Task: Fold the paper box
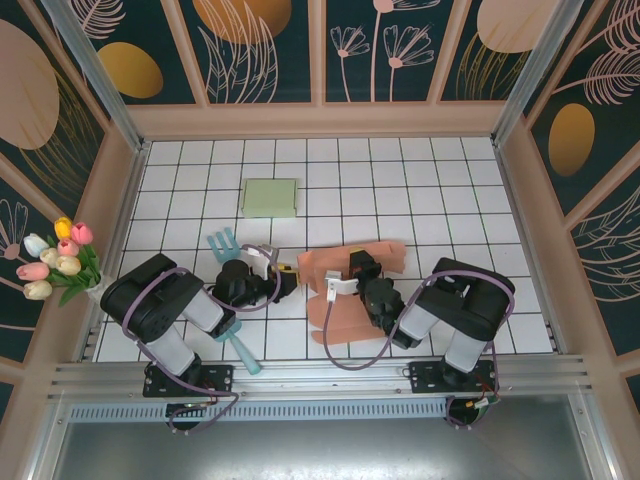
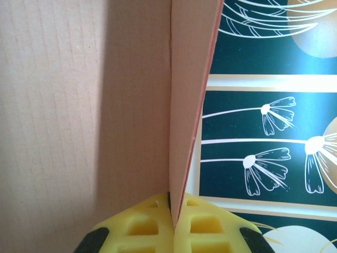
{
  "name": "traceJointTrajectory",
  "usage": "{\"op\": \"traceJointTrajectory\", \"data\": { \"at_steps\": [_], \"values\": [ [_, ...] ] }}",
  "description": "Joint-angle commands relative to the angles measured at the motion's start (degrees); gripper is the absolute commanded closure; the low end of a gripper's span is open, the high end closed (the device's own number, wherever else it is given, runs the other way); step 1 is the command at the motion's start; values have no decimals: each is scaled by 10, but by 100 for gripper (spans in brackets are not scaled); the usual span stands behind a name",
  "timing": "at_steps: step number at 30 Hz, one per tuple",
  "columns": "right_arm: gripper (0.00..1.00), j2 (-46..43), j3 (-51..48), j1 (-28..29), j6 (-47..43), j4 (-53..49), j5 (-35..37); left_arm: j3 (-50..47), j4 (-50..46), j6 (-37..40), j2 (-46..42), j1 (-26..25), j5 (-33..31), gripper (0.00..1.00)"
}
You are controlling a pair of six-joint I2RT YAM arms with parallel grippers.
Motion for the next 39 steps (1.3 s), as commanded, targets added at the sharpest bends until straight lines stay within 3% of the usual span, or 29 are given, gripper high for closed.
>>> {"op": "traceJointTrajectory", "data": {
  "at_steps": [1, 19, 30, 39],
  "values": [
    [100, -2, 1, 17, -15, -35, -4, 7, 33, -3, 2, -15, 30, 57],
    [100, 46, 62, 55, 4, 31, -2, 32, -36, 2, -64, -50, 7, 51],
    [100, 41, 24, 54, 8, 75, 6, 2, -62, 18, -100, -49, -61, 37],
    [100, 46, -4, 69, 7, 110, 19, -7, -69, 26, -125, -49, -44, 37]
  ]
}}
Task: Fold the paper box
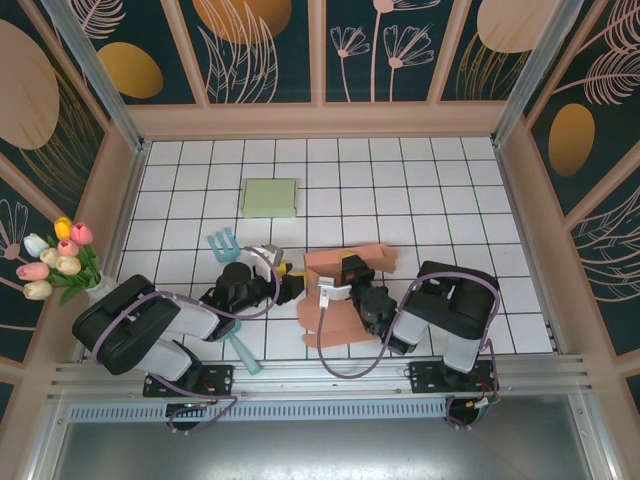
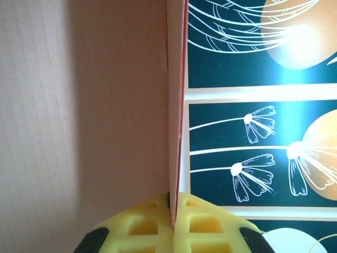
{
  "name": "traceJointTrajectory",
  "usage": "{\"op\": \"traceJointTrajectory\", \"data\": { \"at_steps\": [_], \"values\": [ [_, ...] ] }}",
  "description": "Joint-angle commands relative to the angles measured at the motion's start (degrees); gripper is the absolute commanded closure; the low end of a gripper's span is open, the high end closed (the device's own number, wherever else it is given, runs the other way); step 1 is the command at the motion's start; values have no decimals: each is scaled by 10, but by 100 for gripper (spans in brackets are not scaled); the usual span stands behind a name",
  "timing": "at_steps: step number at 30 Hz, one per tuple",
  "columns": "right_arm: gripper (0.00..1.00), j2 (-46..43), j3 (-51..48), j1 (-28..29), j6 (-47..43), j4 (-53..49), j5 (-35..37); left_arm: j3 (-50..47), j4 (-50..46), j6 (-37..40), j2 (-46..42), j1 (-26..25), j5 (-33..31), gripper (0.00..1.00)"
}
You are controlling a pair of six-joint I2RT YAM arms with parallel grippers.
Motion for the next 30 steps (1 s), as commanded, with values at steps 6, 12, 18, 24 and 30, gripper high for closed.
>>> {"op": "traceJointTrajectory", "data": {
  "at_steps": [6, 12, 18, 24, 30],
  "values": [
    [100, 12, -10, 16, 20, 24, -13, -25, 53, 9, 2, -3, 31, 35],
    [100, 11, -7, 14, 25, 19, -14, -53, 80, 10, -12, -9, 50, 24],
    [100, 12, -10, 14, 27, 30, -12, -62, 91, 11, -2, -18, 30, 22],
    [100, 12, -17, 15, 26, 39, -10, -53, 97, 5, 12, -23, 32, 22],
    [100, 15, -25, 15, 29, 44, -9, -44, 106, -1, 31, -31, 29, 22]
  ]
}}
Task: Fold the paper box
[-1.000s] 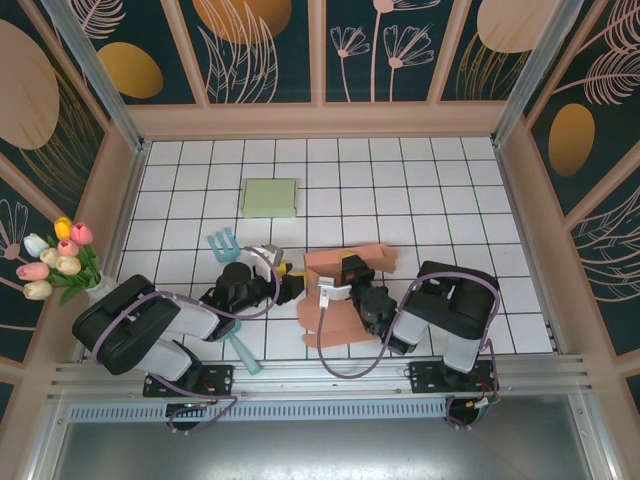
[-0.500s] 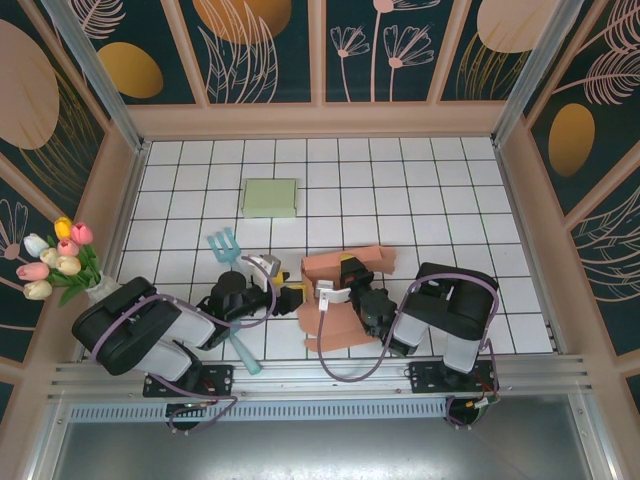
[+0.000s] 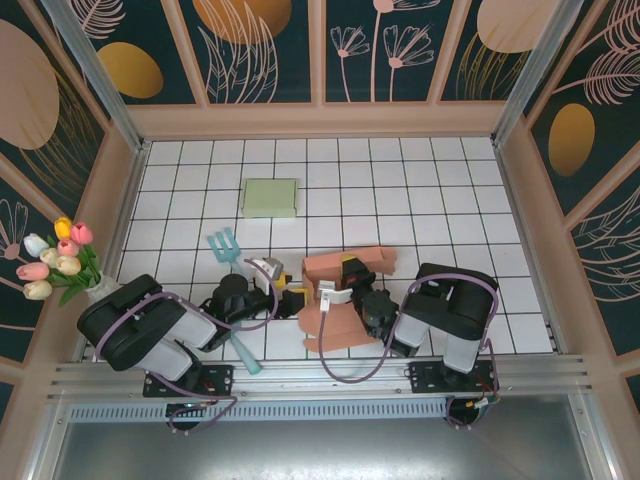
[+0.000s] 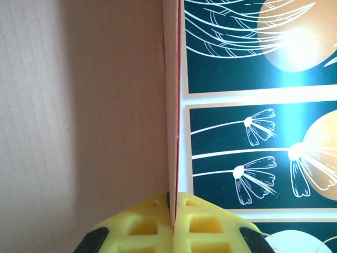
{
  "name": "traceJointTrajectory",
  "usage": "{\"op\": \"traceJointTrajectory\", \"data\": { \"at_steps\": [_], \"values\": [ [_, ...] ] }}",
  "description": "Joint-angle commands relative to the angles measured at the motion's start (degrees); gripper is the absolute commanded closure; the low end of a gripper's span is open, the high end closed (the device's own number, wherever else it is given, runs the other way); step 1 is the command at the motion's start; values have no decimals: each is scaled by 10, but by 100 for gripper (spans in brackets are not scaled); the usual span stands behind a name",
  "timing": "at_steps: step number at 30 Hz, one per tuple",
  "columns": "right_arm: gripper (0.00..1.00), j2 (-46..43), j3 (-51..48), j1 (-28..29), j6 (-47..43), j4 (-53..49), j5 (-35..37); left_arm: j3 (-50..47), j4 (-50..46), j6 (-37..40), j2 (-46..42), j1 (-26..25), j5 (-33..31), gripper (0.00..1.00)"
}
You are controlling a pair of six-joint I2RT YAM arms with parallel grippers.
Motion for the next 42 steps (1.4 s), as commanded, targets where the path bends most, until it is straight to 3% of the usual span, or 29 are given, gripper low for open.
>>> {"op": "traceJointTrajectory", "data": {
  "at_steps": [1, 28, 42],
  "values": [
    [100, 12, -11, 5, 16, 26, -8, 9, 33, -3, 10, -7, -3, 22],
    [100, 23, -10, 14, 3, 51, 7, 17, 17, -13, 2, -20, -35, 20],
    [100, -14, 52, -30, 15, 25, -33, 119, -107, 56, 9, -20, -171, 17]
  ]
}}
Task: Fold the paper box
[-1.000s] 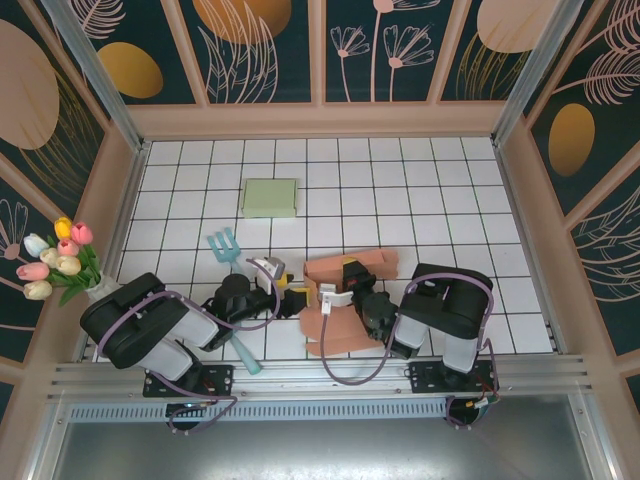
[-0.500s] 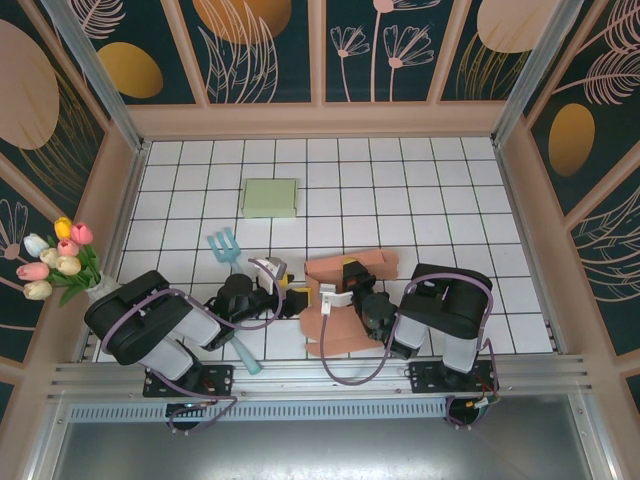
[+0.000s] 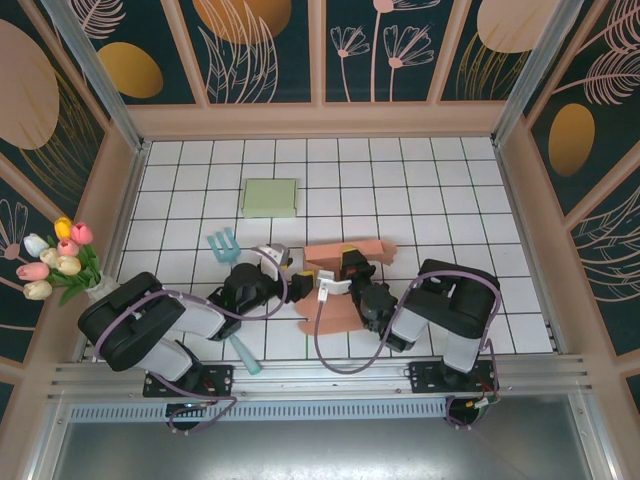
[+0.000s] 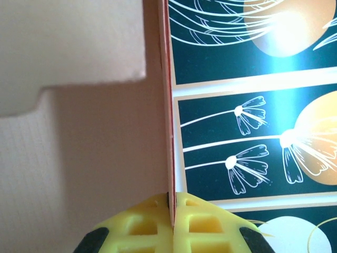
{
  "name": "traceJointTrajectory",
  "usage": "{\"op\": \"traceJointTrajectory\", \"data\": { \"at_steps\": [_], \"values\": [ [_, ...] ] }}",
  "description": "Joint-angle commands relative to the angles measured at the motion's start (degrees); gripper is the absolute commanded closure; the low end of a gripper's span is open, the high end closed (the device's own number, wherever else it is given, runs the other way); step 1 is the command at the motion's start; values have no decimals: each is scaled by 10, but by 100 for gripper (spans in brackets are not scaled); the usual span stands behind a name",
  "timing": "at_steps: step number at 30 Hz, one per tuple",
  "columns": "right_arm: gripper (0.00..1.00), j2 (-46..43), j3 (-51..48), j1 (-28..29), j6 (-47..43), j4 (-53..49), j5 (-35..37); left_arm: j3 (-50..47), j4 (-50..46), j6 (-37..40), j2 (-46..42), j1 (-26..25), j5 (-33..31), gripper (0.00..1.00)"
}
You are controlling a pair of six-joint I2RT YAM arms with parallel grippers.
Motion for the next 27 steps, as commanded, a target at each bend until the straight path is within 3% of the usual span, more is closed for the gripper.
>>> {"op": "traceJointTrajectory", "data": {
  "at_steps": [1, 12, 19, 27],
  "values": [
    [100, -7, 20, -4, 17, 24, -38, 41, -31, 38, 17, -1, -61, 17],
    [100, 33, 23, -23, 25, -10, -60, 51, 37, 79, 110, -1, -161, 21],
    [100, 81, 51, -38, 49, -79, -62, 45, 64, 87, 133, -1, -147, 22],
    [100, 75, 63, -54, 74, -127, -91, 45, 66, 93, 125, -1, -158, 22]
  ]
}}
